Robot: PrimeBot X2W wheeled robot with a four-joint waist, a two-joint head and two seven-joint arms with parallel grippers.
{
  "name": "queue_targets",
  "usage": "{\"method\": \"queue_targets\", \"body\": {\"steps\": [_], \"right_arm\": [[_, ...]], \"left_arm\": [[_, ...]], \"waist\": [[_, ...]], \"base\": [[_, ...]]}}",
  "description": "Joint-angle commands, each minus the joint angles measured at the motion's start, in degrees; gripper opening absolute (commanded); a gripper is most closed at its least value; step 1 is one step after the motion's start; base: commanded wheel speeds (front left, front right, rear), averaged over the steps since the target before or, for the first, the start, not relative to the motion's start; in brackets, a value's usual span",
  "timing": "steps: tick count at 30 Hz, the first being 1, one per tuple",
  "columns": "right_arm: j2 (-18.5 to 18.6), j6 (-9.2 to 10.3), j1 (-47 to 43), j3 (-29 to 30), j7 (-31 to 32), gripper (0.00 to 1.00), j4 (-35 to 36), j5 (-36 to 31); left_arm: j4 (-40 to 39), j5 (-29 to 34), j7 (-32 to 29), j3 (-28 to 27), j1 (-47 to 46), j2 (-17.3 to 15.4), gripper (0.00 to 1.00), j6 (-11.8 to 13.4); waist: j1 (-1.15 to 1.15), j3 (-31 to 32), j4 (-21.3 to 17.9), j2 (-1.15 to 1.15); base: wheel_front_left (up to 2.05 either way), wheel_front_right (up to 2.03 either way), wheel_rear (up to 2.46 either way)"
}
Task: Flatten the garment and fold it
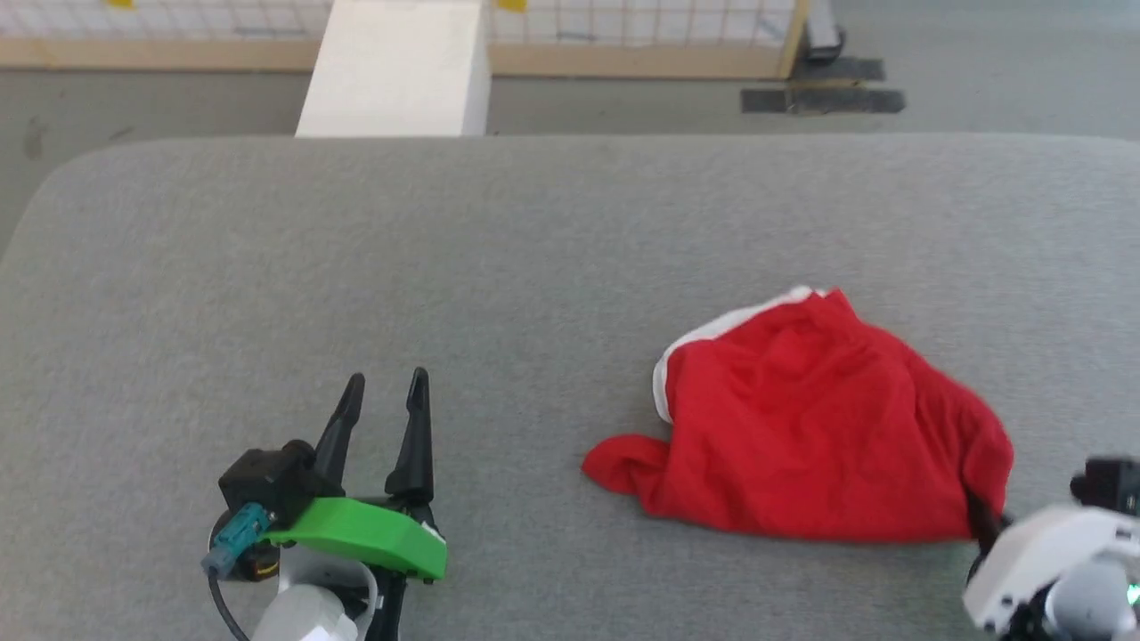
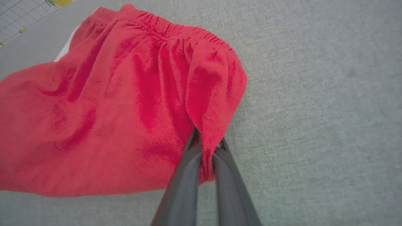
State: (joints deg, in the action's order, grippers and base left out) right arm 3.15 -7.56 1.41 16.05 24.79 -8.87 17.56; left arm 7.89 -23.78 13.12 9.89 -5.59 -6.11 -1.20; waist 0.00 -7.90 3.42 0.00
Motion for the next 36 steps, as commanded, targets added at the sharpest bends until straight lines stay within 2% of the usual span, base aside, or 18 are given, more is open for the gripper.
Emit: {"method": "queue_targets", "body": {"steps": [1,2,3,4,5,8,11,14,16,19,22,24,25,26,27,31,36], "right_arm": [[-0.2,0.08,-1.4,-0.7,0.2,0.0,0.9,2.5],[-0.2,0.08,-2.5,-1.1,-0.4,0.47,1.3,3.8],[-0.2,0.08,-3.0,-1.3,-1.1,1.0,1.5,4.6],[-0.2,0.08,-3.3,-1.3,-2.4,1.0,1.7,5.8],[-0.3,0.08,-2.9,0.5,-6.7,1.0,2.2,7.5],[-0.3,0.08,-2.1,2.7,-10.1,1.0,3.1,6.4],[-0.3,0.08,-1.5,3.5,-10.6,1.0,3.8,5.9],[-0.3,0.08,-1.2,3.5,-10.7,1.0,4.5,6.2],[-0.3,0.08,-0.9,2.6,-10.7,1.0,4.7,6.5],[-0.3,0.08,-0.4,1.1,-11.2,1.0,4.4,7.4],[-0.3,0.08,-0.4,0.6,-12.1,1.0,3.8,7.9],[-0.3,0.08,-0.5,0.6,-12.4,1.0,3.5,7.7],[-0.3,0.08,-0.5,0.5,-12.4,1.0,3.4,7.6],[-0.3,0.08,-0.5,0.4,-12.5,1.0,3.4,7.5],[-0.3,0.08,-0.4,0.4,-12.6,1.0,3.5,7.5],[-0.3,0.08,-0.3,0.4,-12.5,1.0,3.7,6.7],[-0.3,0.08,-0.1,-0.4,-12.0,1.0,3.8,6.2]], "left_arm": [[-0.2,-0.6,-0.5,-0.2,1.1,-0.5,1.0,0.4],[-0.2,-0.9,-0.9,-0.2,1.4,-0.5,1.0,0.5],[-0.1,-1.2,-1.4,-0.3,1.7,-0.5,1.0,0.6],[0.0,-1.7,-2.0,-0.3,1.8,-0.4,1.0,0.6],[0.1,-3.4,-5.3,0.3,0.9,0.0,1.0,0.3],[0.9,-4.4,-13.5,3.2,-3.3,0.0,1.0,-0.7],[2.7,-5.0,-25.6,8.2,-8.2,-0.6,1.0,-2.7],[5.2,-5.0,-37.4,11.8,-11.9,-0.9,1.0,-2.4],[7.1,-3.3,-42.3,13.5,-13.7,-2.2,1.0,-1.7],[9.8,-1.9,-46.3,15.1,-14.7,-3.5,1.0,-1.2],[11.9,-2.6,-48.8,16.8,-14.1,-3.3,1.0,-2.4],[12.7,-3.1,-48.3,17.5,-13.6,-3.0,1.0,-3.2],[13.2,-3.7,-47.9,17.6,-13.3,-2.7,0.43,-3.6],[13.5,-4.3,-47.4,17.7,-13.2,-2.4,0.17,-4.0],[13.8,-4.7,-46.8,17.9,-13.3,-2.2,0.0,-4.3],[13.2,-7.8,-42.4,16.5,-14.2,-0.9,0.0,-5.2],[7.6,-12.6,-33.1,8.3,-17.7,-0.1,0.0,-4.4]], "waist": [[0.0,2.5,-2.8,0.0],[0.0,2.6,-3.2,0.0],[0.0,2.7,-3.6,0.0],[0.0,2.8,-3.9,0.0],[0.0,2.8,-4.8,0.0],[0.0,2.2,-5.4,0.0],[0.0,1.4,-6.5,0.0],[0.0,0.3,-7.8,0.0],[0.0,-0.6,-9.0,0.0],[0.0,-1.6,-10.5,0.0],[0.0,-2.2,-11.0,0.0],[0.0,-2.4,-10.9,0.0],[0.0,-2.5,-10.7,0.0],[0.0,-2.5,-10.4,0.0],[0.0,-2.5,-10.1,0.0],[0.0,-1.8,-7.9,0.0],[0.0,0.2,-4.9,0.0]], "base": [[0.0,0.0,0.0],[0.0,0.0,0.0],[0.0,0.0,0.0],[0.0,0.0,0.0],[0.0,0.0,0.0],[0.0,0.0,0.0],[0.0,0.0,0.0],[0.0,0.0,0.0],[0.0,0.0,0.0],[0.0,0.0,0.0],[0.0,0.0,0.0],[0.0,0.0,0.0],[0.0,0.0,0.0],[0.0,0.0,0.0],[0.0,0.0,0.0],[0.0,0.0,0.0],[0.0,0.0,0.0]]}}
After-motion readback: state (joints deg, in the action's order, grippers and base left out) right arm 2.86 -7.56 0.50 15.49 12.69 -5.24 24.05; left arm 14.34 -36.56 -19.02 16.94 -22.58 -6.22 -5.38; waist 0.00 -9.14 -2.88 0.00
